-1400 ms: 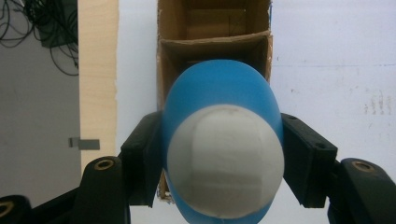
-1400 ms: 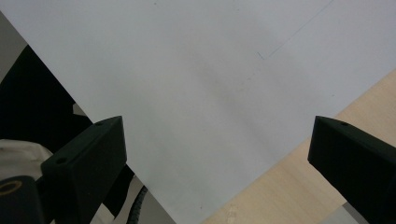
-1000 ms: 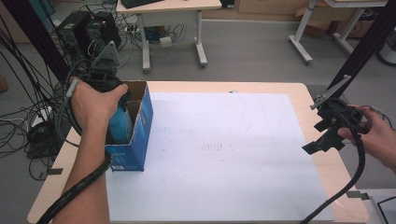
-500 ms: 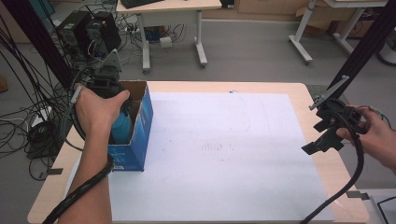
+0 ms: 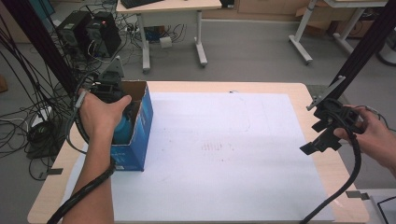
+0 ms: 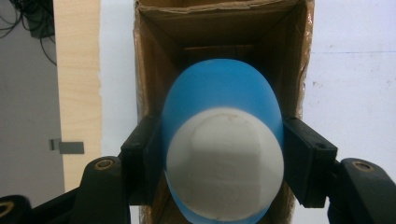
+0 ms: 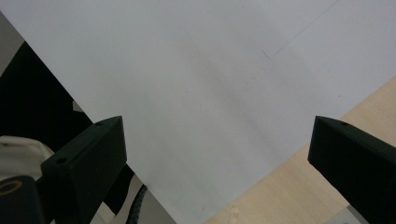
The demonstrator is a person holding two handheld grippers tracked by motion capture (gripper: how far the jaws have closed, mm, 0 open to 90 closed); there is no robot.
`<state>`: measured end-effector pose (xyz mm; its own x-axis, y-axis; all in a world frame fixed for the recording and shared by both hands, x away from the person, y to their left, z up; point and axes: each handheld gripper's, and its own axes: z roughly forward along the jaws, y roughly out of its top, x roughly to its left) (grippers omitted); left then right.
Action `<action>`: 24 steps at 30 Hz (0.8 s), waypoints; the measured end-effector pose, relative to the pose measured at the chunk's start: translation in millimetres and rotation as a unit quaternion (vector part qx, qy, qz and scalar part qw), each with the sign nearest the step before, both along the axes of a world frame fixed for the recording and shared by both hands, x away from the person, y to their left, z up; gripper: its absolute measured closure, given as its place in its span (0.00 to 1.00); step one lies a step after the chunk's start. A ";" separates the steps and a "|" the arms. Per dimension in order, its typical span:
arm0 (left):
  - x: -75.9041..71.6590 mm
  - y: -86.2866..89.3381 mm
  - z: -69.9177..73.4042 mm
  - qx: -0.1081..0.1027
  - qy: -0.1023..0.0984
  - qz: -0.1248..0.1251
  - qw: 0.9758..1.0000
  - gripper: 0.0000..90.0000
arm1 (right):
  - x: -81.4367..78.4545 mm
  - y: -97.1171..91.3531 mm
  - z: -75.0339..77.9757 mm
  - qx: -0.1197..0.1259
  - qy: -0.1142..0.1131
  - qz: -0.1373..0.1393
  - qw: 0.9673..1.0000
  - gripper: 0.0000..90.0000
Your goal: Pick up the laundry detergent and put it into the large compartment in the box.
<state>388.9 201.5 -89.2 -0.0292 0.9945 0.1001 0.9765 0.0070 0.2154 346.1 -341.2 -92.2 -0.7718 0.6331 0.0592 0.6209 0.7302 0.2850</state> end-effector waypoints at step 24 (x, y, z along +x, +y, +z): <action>5.7 1.3 -20.5 0.005 0.010 0.000 1.000 0.43 | 6.6 -5.3 -5.4 0.008 0.015 -0.007 1.000 0.04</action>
<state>394.6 202.9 -109.7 -0.0269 0.9934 0.1113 0.9808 0.0047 0.1949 352.7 -346.4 -97.7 -0.7613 0.6420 0.0916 0.6386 0.7176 0.2779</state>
